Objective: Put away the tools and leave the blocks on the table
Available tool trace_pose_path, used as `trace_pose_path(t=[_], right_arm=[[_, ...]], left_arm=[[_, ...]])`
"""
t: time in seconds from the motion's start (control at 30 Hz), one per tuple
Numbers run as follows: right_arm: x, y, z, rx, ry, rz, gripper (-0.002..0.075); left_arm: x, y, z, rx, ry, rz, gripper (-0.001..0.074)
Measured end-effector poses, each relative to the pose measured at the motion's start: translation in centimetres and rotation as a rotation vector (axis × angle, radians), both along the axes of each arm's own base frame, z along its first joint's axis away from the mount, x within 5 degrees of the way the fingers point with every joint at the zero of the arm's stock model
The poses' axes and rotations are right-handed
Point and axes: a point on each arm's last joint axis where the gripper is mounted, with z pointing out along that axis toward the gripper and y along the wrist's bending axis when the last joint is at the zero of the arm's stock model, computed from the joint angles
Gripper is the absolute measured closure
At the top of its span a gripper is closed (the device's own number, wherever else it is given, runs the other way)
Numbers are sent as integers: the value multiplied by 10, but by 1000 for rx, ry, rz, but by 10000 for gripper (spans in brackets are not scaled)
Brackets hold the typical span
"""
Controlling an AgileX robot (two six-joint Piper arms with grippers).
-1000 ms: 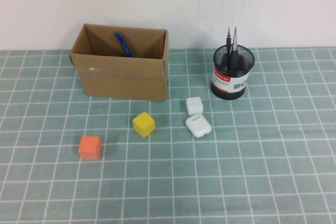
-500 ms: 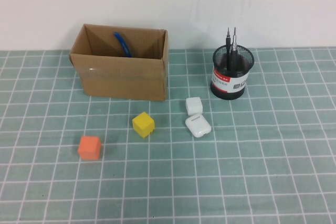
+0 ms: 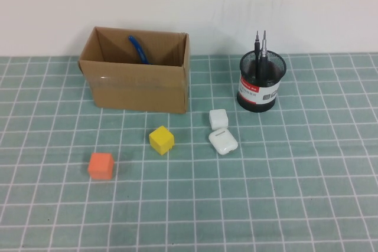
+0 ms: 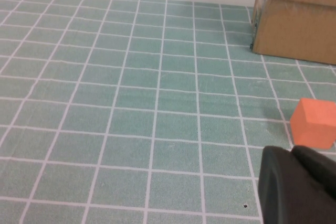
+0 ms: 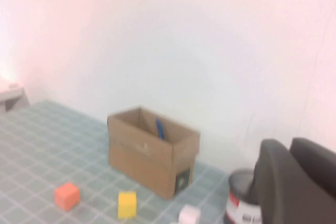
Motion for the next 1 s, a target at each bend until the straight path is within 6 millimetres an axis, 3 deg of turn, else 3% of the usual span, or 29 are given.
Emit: trace_pose_path(t=[0.37, 0.57, 0.73, 1.0], right_arm=[[26, 18, -28, -78, 106, -59, 733], [40, 13, -51, -160, 74, -369, 733], [53, 9, -81, -85, 36, -575, 734], [54, 1, -128, 42, 85, -737, 733]], left_arm=[[0, 0, 0, 0, 0, 0, 738], [0, 0, 0, 0, 0, 0, 738], [0, 0, 0, 0, 0, 0, 738], [0, 0, 0, 0, 0, 0, 738]])
